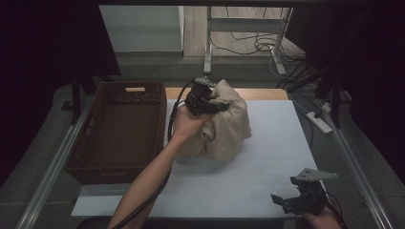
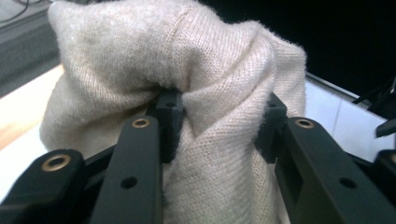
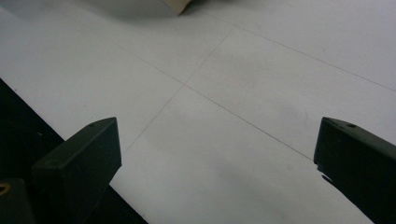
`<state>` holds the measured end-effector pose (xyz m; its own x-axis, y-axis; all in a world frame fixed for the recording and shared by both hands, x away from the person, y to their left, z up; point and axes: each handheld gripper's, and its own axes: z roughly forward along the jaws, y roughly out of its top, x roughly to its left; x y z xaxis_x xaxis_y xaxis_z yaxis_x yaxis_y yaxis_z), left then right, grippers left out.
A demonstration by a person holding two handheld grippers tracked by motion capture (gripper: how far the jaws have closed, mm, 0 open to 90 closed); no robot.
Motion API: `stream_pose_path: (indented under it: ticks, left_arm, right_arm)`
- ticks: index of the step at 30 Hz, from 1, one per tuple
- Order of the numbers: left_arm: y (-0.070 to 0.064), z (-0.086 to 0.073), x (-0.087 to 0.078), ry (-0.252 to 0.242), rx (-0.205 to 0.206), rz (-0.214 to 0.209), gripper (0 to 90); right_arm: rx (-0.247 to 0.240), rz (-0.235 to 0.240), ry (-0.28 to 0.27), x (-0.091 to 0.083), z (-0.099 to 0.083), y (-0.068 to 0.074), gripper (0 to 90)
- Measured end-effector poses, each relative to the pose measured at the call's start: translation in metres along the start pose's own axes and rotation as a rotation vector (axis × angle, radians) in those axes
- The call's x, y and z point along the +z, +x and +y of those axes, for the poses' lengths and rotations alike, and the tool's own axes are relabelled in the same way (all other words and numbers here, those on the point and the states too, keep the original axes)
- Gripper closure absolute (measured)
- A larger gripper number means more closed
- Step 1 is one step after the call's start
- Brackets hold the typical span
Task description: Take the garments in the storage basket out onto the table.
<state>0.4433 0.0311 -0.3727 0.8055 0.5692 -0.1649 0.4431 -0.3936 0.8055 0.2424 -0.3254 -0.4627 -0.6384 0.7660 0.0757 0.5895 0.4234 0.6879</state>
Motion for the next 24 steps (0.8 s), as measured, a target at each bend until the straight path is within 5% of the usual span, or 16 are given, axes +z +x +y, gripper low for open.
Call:
stream_pose_path:
  ticks: [8,15,24]
  left_arm:
    - [0.016,-0.027,0.014,0.084,-0.039,0.036,58.9]
    - [0.028,-0.054,0.021,0.064,-0.087,0.035,57.1]
    - [0.023,-0.069,0.040,0.143,-0.075,0.088,49.4]
  right_arm:
    - [0.001,0.000,0.003,0.001,0.000,0.000,1.2]
    - [0.002,-0.001,0.009,0.001,0.001,0.000,1.2]
    - [-0.003,-0.005,0.015,0.002,0.001,0.001,1.2]
